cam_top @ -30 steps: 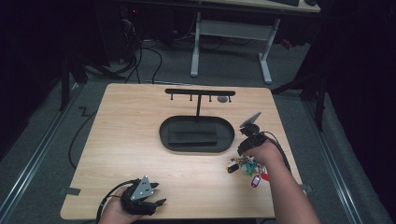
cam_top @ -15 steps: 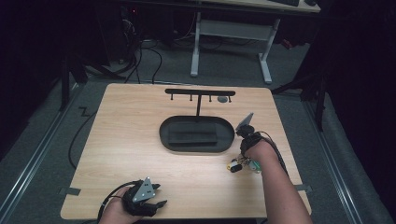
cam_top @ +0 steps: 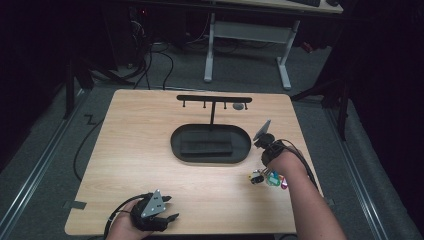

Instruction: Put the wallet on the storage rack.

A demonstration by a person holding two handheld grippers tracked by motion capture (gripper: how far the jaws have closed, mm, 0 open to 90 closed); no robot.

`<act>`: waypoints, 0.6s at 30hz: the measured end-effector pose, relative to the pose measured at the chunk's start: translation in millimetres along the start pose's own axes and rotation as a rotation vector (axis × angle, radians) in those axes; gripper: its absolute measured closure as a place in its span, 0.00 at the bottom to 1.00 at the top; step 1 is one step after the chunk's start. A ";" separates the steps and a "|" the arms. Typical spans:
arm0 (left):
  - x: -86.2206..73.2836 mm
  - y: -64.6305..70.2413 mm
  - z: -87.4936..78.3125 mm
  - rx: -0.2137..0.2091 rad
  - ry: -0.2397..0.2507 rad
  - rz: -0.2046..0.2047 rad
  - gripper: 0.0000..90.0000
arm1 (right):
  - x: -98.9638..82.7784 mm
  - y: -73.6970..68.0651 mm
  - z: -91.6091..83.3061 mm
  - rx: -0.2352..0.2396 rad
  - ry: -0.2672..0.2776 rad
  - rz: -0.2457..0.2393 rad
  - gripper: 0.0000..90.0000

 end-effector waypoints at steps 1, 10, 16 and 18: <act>-0.5 -0.1 0.4 -0.001 -0.003 0.000 0.43 | -6.0 2.9 -4.2 -0.007 0.018 -0.009 0.97; -2.1 -3.0 -0.3 0.008 0.003 -0.018 0.43 | -34.4 7.7 -47.1 -0.051 0.075 -0.032 0.98; -2.1 -3.8 0.2 0.013 0.000 -0.016 0.43 | -54.7 6.2 -88.5 -0.050 0.102 -0.051 0.98; -1.9 -4.2 -0.4 0.017 0.008 -0.020 0.43 | -59.6 5.6 -99.9 -0.044 0.116 -0.068 0.98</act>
Point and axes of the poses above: each handheld gripper's, and its own axes: z roughly forward along the jaws, x roughly out of its top, y roughly to its right, the point moved 5 cm from there along z, roughly forward along the jaws, and after that the axes turned 15 degrees about -y, right-handed, at the moved point
